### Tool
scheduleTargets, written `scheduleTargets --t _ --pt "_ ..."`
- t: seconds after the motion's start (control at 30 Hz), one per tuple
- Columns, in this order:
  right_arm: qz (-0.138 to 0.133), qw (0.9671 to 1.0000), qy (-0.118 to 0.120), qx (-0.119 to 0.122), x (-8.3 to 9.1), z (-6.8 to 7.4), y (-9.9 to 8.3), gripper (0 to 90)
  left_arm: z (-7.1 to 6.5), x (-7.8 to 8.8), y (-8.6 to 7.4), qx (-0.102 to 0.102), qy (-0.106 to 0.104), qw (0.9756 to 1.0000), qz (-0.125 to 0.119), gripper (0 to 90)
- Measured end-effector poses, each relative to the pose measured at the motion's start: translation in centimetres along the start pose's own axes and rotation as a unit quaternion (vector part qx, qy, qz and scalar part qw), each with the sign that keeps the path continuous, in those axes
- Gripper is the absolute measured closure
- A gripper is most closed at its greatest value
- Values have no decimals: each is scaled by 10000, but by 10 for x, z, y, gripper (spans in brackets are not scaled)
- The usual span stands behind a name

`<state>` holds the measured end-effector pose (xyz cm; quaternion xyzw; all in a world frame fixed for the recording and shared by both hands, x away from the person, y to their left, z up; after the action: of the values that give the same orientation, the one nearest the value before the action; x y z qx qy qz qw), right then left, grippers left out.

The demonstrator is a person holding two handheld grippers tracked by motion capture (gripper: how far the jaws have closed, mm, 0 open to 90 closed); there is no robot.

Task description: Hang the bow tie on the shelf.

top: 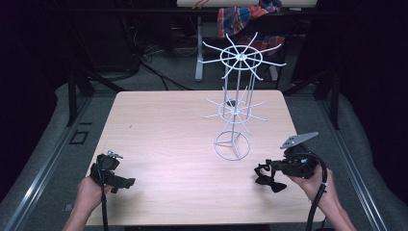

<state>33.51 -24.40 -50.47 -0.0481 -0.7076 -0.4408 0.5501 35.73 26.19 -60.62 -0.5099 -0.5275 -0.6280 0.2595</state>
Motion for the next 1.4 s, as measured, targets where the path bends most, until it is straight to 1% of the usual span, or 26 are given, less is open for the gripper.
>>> scheduleTargets --t 0.1,0.17,0.33,0.47,0.53,0.57,0.63,0.67,0.83,0.93,1.03,1.1,1.17,1.37,1.4 --pt "-8 10000 0 -8 1 0 1 891 0 0 0 12 -4 10000 0 0" --pt "-51 10000 47 -47 3 -1 4 891 0 0 0 19 -7 10000 -8 0" --pt "-121 9999 59 -93 6 -4 9 892 0 1 -1 18 -5 10000 -8 0" --pt "-171 9998 77 -83 8 -6 13 892 0 1 -1 19 -6 10000 -14 0" --pt "-226 9997 40 -97 9 -8 15 893 0 1 0 21 4 10000 -15 0" --pt "-189 9998 56 -89 10 -8 16 893 0 0 0 18 2 10000 -15 0" --pt "-217 9997 58 -104 10 -10 18 893 0 0 0 16 0 10000 -13 0" --pt "-260 9995 67 -151 10 -10 19 893 0 1 0 14 -3 10000 -15 0" --pt "-292 9995 10 -142 13 -15 25 894 0 1 -1 21 -17 10000 -10 0" --pt "-358 9992 5 -153 14 -17 29 894 0 1 0 12 -12 10000 -17 0" --pt "-369 9992 0 -165 15 -19 31 894 0 1 0 14 -13 10000 -16 0" --pt "-420 9989 2 -191 16 -21 34 895 0 0 -1 29 -25 10000 -6 0" --pt "-402 9990 -13 -198 16 -22 34 895 0 0 -1 34 -29 10000 -8 0" --pt "-460 9986 -41 -254 17 -27 38 895 0 0 -1 23 -42 10000 5 0" --pt "-511 9983 -35 -276 17 -29 41 895 0 0 -1 26 -37 10000 0 0"
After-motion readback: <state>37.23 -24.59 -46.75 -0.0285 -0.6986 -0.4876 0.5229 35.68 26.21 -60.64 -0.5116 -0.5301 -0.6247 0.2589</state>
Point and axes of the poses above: each handheld gripper's, and its own axes: x roughly backward along the jaws, y roughly out of its top, z roughly to its left, the point moved 8 cm from there along -x, roughly forward along the jaws, and after that the axes turned 6 degrees about x, right-handed, at the moved point
